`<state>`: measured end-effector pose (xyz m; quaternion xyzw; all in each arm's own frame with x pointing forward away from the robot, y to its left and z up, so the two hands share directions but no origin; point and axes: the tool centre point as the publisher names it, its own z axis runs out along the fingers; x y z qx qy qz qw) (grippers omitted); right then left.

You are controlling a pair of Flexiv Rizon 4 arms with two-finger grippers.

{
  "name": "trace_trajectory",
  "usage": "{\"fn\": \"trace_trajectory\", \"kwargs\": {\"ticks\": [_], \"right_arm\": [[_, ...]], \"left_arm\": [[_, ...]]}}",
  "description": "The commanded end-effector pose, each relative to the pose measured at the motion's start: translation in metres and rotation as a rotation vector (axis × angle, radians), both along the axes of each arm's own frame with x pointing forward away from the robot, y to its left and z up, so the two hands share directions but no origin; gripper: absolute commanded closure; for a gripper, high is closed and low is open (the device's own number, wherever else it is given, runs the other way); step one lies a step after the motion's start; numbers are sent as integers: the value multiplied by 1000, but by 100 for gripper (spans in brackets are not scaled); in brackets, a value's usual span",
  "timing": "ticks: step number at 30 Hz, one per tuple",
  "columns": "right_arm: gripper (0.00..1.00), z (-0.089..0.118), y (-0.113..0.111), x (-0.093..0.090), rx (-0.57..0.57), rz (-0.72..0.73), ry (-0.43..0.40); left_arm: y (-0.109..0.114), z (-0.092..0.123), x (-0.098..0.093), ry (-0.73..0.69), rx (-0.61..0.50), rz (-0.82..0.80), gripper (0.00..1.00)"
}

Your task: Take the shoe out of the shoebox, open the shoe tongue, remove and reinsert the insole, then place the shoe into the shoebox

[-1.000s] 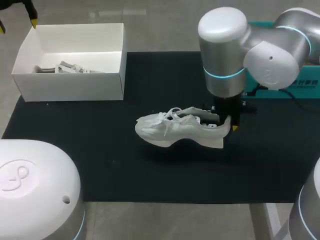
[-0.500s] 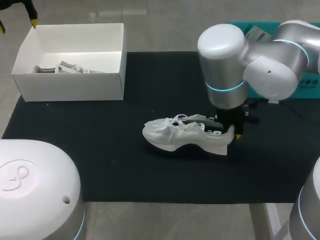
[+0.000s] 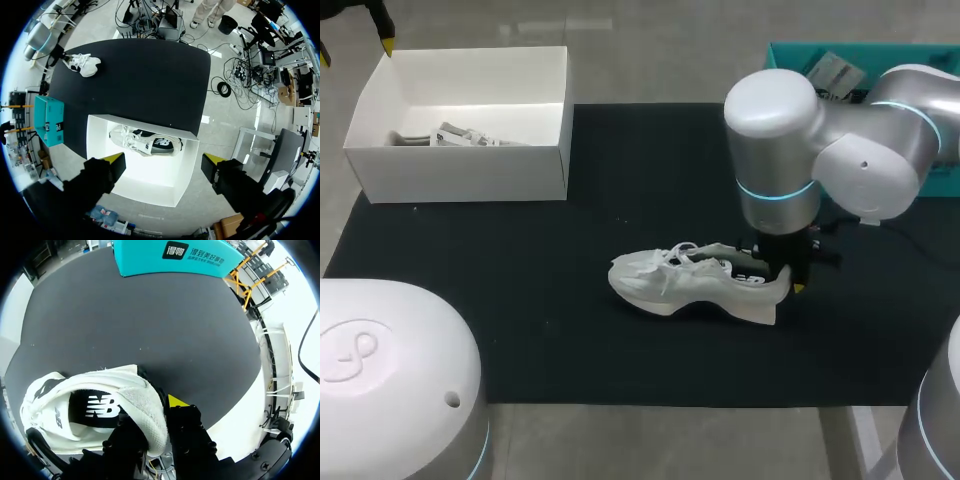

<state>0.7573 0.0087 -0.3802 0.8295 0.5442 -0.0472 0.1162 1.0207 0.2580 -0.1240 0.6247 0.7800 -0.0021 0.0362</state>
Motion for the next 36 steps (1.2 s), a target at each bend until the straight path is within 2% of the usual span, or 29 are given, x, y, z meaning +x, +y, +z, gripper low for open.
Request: {"fn": "trace_trajectory", "kwargs": {"ticks": [1, 7, 9, 11, 12, 13, 19, 27, 31, 36], "right_arm": [[100, -9, -3, 0, 8, -12, 7], [100, -11, -7, 3, 3, -13, 1], [80, -11, -8, 4, 5, -13, 0], [54, -10, -8, 5, 6, -9, -1], [16, -9, -7, 6, 4, -5, -1], [0, -8, -7, 6, -1, -1, 1], [0, 10, -7, 3, -36, 21, 4], [0, 46, -5, 8, -35, 40, -78], [0, 65, -7, 18, -14, 75, -150], [0, 94, 2, 37, 84, 280, -280]], "left_arm": [[0, 0, 0, 0, 2, 0, 0], [0, 0, 0, 0, 2, 0, 0], [0, 0, 0, 0, 2, 0, 0], [0, 0, 0, 0, 2, 0, 0], [0, 0, 0, 0, 2, 0, 0], [0, 0, 0, 0, 2, 0, 0], [0, 0, 0, 0, 2, 0, 0], [0, 0, 0, 0, 2, 0, 0], [0, 0, 0, 0, 2, 0, 0], [0, 0, 0, 0, 2, 0, 0]]}}
